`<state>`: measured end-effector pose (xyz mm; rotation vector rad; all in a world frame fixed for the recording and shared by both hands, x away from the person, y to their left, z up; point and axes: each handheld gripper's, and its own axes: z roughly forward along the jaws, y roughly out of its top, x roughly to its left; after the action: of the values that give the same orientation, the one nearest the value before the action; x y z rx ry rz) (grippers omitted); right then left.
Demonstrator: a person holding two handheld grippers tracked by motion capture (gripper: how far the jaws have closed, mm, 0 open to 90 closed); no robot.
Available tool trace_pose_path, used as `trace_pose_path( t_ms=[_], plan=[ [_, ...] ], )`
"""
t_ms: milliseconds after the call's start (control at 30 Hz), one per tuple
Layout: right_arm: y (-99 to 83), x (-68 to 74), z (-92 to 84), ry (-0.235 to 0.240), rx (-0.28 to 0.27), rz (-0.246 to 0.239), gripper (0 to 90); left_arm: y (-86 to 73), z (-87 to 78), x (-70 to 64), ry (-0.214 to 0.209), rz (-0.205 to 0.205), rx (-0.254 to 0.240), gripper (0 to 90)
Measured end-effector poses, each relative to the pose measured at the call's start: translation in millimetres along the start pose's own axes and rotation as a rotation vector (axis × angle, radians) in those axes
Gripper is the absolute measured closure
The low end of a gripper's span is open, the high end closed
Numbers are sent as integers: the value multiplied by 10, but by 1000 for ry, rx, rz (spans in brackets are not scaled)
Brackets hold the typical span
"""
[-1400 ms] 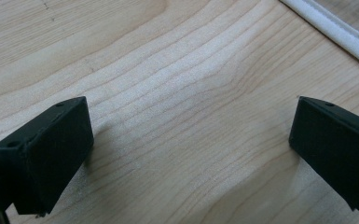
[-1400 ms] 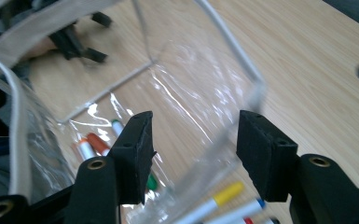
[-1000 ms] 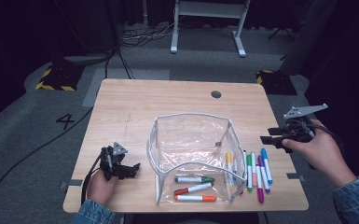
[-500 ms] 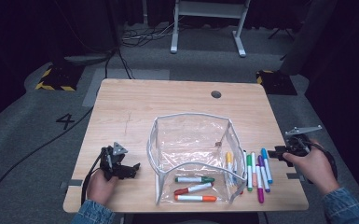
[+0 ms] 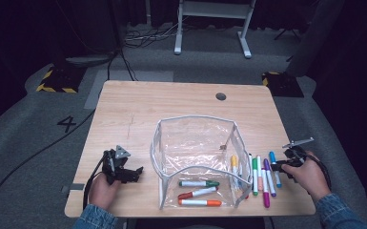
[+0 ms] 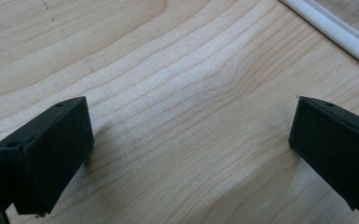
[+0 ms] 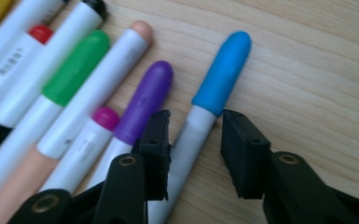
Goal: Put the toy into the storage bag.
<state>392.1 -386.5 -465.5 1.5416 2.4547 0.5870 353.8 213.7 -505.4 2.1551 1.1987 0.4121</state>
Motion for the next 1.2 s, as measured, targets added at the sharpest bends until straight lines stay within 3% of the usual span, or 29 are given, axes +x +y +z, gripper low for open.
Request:
trace_pose_path(
  t_ms=[67, 233, 300, 467, 833, 1200],
  plan=[
    [-4, -30, 6, -37, 21, 11, 757, 0, 0, 0, 0, 0, 0, 0],
    [-9, -52, -2, -78, 25, 62, 769, 0, 0, 0, 0, 0, 0, 0],
    [-5, -55, -12, -70, 28, 73, 769, 0, 0, 0, 0, 0, 0, 0],
    [87, -47, -230, -13, -39, 83, 769, 0, 0, 0, 0, 0, 0, 0],
    [338, 164, -892, 77, -181, 5, 769, 0, 0, 0, 0, 0, 0, 0],
    [553, 611, -1421, 173, -250, -137, 769, 0, 0, 0, 0, 0, 0, 0]
  ],
)
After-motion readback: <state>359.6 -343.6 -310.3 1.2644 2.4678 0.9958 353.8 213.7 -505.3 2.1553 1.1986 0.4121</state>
